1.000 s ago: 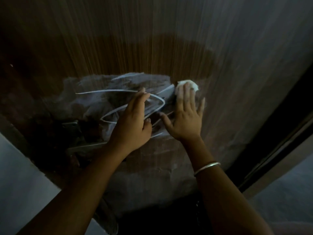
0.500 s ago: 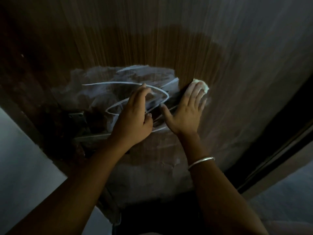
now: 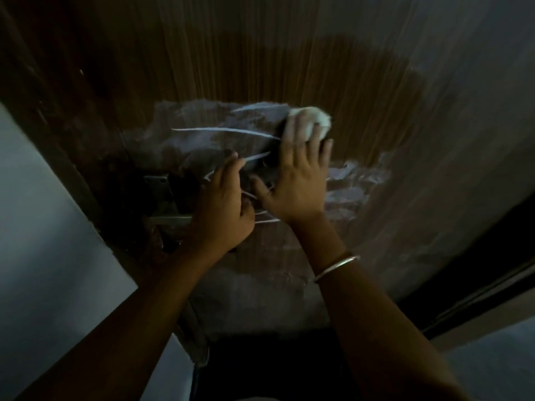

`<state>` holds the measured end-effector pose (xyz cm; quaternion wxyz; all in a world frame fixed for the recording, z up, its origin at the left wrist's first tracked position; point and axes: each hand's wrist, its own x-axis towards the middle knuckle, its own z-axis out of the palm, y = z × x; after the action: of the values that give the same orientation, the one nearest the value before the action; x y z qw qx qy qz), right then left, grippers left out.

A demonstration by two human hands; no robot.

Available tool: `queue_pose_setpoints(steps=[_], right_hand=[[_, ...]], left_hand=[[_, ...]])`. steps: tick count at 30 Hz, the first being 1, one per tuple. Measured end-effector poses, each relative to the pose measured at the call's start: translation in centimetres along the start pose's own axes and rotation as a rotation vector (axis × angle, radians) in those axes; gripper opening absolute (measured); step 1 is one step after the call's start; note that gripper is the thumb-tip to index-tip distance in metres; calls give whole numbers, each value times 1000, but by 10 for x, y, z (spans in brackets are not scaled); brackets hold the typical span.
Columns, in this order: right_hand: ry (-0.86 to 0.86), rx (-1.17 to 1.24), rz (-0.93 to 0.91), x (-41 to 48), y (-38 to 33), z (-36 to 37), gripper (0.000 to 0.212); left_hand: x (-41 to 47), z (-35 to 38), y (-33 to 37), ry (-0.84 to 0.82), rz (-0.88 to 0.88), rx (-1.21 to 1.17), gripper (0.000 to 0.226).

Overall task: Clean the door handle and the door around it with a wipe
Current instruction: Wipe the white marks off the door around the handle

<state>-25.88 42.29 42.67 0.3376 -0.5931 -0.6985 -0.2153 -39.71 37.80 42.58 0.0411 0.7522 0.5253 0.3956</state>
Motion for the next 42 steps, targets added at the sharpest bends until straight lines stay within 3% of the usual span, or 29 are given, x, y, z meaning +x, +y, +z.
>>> queue_pose_setpoints(steps=[3, 8, 13, 20, 25, 31, 37, 42], right_hand=[[-62, -42, -85, -16, -5, 3, 93], [92, 11, 131, 11, 1, -12, 95], [-47, -32, -242, 14, -38, -7, 67], [12, -55, -60, 15, -29, -5, 71], [-154, -134, -403, 17, -60, 3, 67], [-56, -76, -336, 34, -78, -5, 64], [-213, -215, -584, 31, -105, 8, 60], [-62, -163, -383, 30, -91, 5, 64]], left_hand=[[1, -3, -3, -3, 7, -4, 69], [-1, -23, -18, 75, -91, -4, 69], [-4, -34, -20, 79, -141, 4, 71], [-6, -61, -42, 165, -179, -20, 65], [-7, -56, -41, 134, -145, 1, 68], [-13, -59, -51, 184, -205, -31, 67], [-14, -71, -57, 192, -205, -59, 67], [-21, -84, -69, 178, -244, -78, 67]])
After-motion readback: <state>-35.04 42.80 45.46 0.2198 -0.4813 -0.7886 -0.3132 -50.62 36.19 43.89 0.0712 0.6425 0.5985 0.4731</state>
